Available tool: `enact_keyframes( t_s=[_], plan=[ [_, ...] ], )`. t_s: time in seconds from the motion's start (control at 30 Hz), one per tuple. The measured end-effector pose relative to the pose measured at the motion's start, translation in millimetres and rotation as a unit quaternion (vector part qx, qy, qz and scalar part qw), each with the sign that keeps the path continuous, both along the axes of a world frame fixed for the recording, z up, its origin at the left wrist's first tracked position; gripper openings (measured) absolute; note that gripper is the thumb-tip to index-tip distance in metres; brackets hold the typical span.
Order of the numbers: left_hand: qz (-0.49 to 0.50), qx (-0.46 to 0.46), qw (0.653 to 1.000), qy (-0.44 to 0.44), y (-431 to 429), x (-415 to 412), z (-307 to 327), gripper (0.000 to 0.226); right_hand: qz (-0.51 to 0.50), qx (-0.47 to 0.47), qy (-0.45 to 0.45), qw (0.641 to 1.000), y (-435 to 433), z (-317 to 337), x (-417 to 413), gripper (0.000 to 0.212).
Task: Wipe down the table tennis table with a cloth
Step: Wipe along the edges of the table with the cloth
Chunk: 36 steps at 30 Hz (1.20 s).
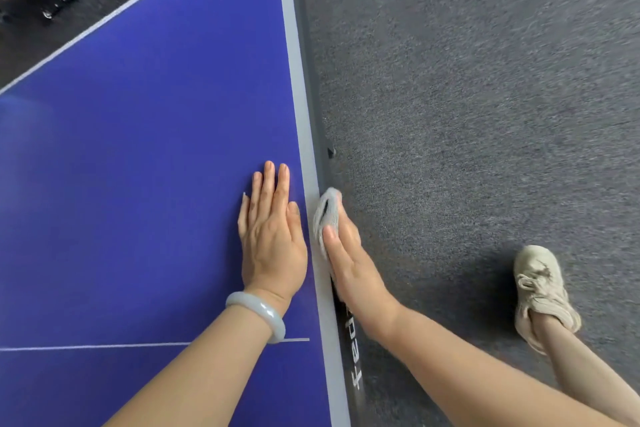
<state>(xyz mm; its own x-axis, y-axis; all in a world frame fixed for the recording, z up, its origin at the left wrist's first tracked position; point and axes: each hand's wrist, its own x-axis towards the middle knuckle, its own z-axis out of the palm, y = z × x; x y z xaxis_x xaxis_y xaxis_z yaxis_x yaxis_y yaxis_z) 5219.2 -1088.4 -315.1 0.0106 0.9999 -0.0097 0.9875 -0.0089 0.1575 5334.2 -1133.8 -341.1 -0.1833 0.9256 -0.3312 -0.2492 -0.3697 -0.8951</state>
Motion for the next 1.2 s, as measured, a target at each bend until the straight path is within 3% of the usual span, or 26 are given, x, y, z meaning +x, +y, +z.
enact_keyframes(
  t_s=[0.13, 0.23, 0.4, 0.47, 0.57, 0.63, 0.77, 0.9, 0.97, 1.2],
  plan=[
    [0.000, 0.007, 1.000, 0.002, -1, 0, -1, 0.055, 0.053, -0.014, -0.002, 0.999, -103, -9, 5, 0.059],
    [0.000, 0.011, 1.000, 0.000, 0, -1, -1, 0.050, 0.078, -0.072, 0.034, 0.994, -70, -7, 9, 0.054],
    [-0.002, 0.012, 1.000, -0.001, 0, -3, -1, 0.051, -0.003, -0.082, 0.050, 0.995, 16, 3, 5, 0.054],
    [-0.003, 0.014, 1.000, -0.005, -1, -3, -1, 0.050, 0.014, -0.072, 0.021, 0.997, -2, 1, 1, 0.057],
    [-0.003, 0.022, 1.000, -0.021, -1, -3, -1, 0.049, 0.031, -0.088, 0.061, 0.994, -69, -1, 3, 0.065],
    [-0.004, 0.031, 0.998, -0.046, -2, -2, -1, 0.047, 0.039, -0.116, 0.101, 0.987, -105, -6, 7, 0.062],
    [0.006, 0.038, 0.989, -0.142, -5, -4, 4, 0.041, 0.072, -0.178, 0.163, 0.968, -114, -19, 12, 0.034],
    [0.049, 0.029, 0.970, -0.237, -25, -6, 17, 0.035, 0.085, -0.196, 0.170, 0.962, -111, -28, 12, 0.041],
    [0.024, 0.004, 0.976, -0.218, -60, 1, 20, 0.038, 0.098, -0.206, 0.174, 0.958, -109, -29, 13, 0.048],
    [-0.053, -0.012, 0.998, -0.038, -202, -5, 13, 0.053, 0.116, -0.219, 0.173, 0.953, -110, -23, 19, 0.040]
  ],
)
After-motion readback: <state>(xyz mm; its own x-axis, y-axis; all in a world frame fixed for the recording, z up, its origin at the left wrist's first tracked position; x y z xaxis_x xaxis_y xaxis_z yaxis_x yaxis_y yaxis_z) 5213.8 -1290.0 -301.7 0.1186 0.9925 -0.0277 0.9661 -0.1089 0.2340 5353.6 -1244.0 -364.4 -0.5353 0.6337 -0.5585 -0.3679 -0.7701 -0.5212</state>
